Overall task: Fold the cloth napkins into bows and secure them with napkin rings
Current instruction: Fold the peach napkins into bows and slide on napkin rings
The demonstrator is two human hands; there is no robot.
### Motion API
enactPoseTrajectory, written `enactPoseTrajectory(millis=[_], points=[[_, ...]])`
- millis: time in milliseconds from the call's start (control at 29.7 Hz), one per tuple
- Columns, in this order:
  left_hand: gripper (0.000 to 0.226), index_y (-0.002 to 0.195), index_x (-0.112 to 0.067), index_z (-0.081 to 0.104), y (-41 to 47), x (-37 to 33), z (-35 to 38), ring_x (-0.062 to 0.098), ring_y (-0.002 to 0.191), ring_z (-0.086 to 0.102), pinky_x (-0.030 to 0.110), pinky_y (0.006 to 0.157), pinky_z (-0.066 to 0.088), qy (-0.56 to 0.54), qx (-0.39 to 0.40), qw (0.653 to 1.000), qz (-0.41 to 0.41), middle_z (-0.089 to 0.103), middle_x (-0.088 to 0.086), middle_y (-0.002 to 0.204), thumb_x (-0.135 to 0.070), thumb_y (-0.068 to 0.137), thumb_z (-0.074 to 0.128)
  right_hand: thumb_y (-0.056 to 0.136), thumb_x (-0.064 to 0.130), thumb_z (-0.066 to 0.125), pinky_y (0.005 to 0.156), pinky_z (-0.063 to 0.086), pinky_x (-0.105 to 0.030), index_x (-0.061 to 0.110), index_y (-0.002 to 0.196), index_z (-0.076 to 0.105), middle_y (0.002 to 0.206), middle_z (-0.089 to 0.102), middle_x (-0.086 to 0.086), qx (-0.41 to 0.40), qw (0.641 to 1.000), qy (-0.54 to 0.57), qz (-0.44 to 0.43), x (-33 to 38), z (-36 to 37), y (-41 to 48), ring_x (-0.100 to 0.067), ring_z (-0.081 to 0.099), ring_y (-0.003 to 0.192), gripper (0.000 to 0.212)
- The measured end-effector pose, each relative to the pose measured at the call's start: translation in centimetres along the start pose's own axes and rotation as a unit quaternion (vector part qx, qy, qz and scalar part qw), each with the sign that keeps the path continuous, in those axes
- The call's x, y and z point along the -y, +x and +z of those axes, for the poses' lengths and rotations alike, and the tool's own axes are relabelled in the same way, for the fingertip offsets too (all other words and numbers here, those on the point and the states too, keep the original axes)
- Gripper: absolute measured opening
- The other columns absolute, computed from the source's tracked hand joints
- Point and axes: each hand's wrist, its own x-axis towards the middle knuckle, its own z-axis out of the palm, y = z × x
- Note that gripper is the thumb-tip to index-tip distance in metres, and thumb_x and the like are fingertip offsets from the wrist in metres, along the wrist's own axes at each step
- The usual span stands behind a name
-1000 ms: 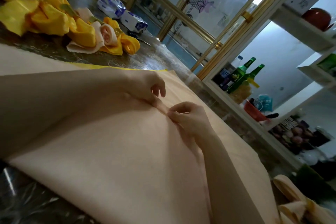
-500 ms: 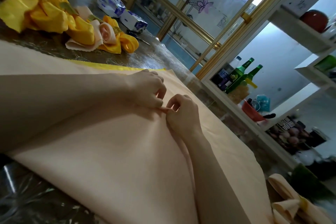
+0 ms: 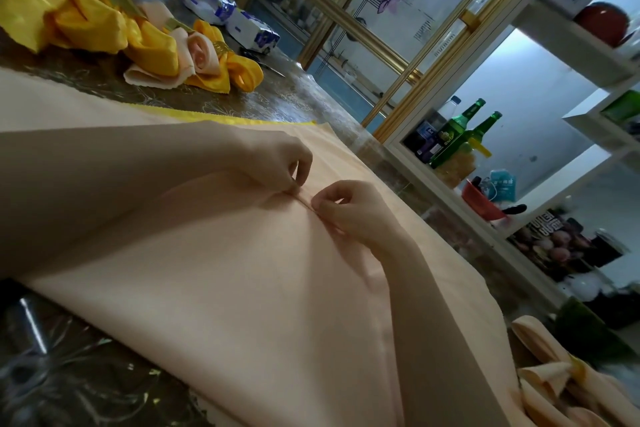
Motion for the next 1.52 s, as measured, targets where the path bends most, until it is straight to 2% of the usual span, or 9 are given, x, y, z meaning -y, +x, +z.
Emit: enactPoseTrajectory(millis=[135,303,506,640,809,1011,1180,1382,1517], points=[[0.020,0.103,-0.025,0.064,-0.1,0.6,-0.2,0.011,0.091,0.050,0.023,0.078,0.039,-0.013,-0.015,1.000,0.003,0.051,-0.010,0.092,-0.033,0.085,0.066,0.082,0.018,0.070,0.083,0.048,-0.030,0.026,0.076,0.067,0.084,0.058,0.009,0.006,1.000,0.013,0.020,0.1,-0.2,0.0,-0.010,0.055,0.084,0.010],[0.009,0.097,-0.022,0.064,0.3,0.5,0.1,0.013,0.087,0.050,0.023,0.075,0.039,0.003,-0.038,0.999,0.001,0.054,-0.005,0.093,-0.025,0.088,0.062,0.081,0.019,0.069,0.074,0.049,-0.031,0.023,0.098,0.059,0.087,0.058,0.000,-0.047,0.998,0.040,0.033,-0.4,0.6,0.8,-0.014,0.056,0.081,0.020],[0.013,0.095,-0.025,0.065,0.1,-0.3,0.1,0.013,0.085,0.048,0.026,0.065,0.039,0.079,-0.087,0.993,0.026,0.051,-0.011,0.083,-0.021,0.082,0.064,0.078,0.017,0.068,0.058,0.037,-0.020,0.020,0.079,0.059,0.072,0.050,0.008,-0.090,0.991,-0.072,-0.067,-0.1,1.1,0.7,-0.010,0.047,0.070,0.010],[0.017,0.098,-0.024,0.058,-0.4,-1.0,0.0,0.015,0.084,0.047,0.027,0.067,0.039,0.059,-0.029,0.998,0.001,0.044,-0.013,0.077,-0.034,0.085,0.061,0.077,0.013,0.063,0.054,0.031,-0.020,0.022,0.077,0.053,0.071,0.046,0.009,-0.079,0.983,-0.142,-0.087,0.4,1.2,0.6,-0.012,0.044,0.072,0.013],[0.016,0.098,-0.017,0.063,0.0,-0.9,-0.2,0.017,0.086,0.049,0.026,0.074,0.038,-0.037,-0.023,0.998,-0.042,0.057,0.001,0.091,-0.025,0.093,0.049,0.080,0.013,0.057,0.059,0.040,-0.024,0.019,0.088,0.058,0.075,0.053,0.005,0.010,0.992,-0.121,-0.021,1.4,0.9,0.2,-0.015,0.050,0.076,0.010],[0.013,0.099,-0.021,0.064,0.4,-0.4,0.0,0.012,0.078,0.051,0.024,0.066,0.039,-0.051,0.008,0.996,-0.075,0.052,-0.007,0.081,-0.028,0.090,0.058,0.089,0.031,0.062,0.049,0.039,-0.019,0.022,0.079,0.060,0.073,0.056,0.006,0.032,0.997,-0.071,0.030,1.8,0.2,-0.1,-0.009,0.051,0.057,0.013],[0.006,0.093,-0.023,0.063,0.7,-1.0,-0.3,0.008,0.071,0.049,0.016,0.054,0.036,-0.073,0.005,0.992,-0.103,0.054,-0.005,0.084,-0.025,0.088,0.063,0.086,0.009,0.065,0.053,0.044,-0.015,0.019,0.082,0.072,0.069,0.058,0.004,0.021,0.997,-0.026,0.073,2.0,-0.7,-0.6,-0.006,0.049,0.058,0.013],[0.020,0.108,-0.019,0.067,-0.7,-1.8,0.8,0.021,0.108,0.051,0.025,0.085,0.038,-0.018,-0.074,0.993,-0.088,0.057,0.005,0.114,-0.024,0.090,0.059,0.084,0.007,0.067,0.040,0.037,-0.007,0.014,0.088,0.072,0.069,0.057,0.005,-0.010,0.997,-0.043,0.059,1.3,-1.0,-0.7,-0.002,0.047,0.060,0.009],[0.025,0.115,-0.025,0.062,-1.5,-1.6,1.5,0.023,0.125,0.034,0.036,0.098,0.026,0.084,-0.109,0.989,-0.046,0.050,0.002,0.127,-0.021,0.096,0.048,0.082,0.020,0.071,0.061,0.041,-0.018,0.017,0.100,0.064,0.091,0.059,0.000,-0.021,0.994,-0.086,0.060,1.1,-0.9,-0.3,-0.008,0.052,0.074,0.019]])
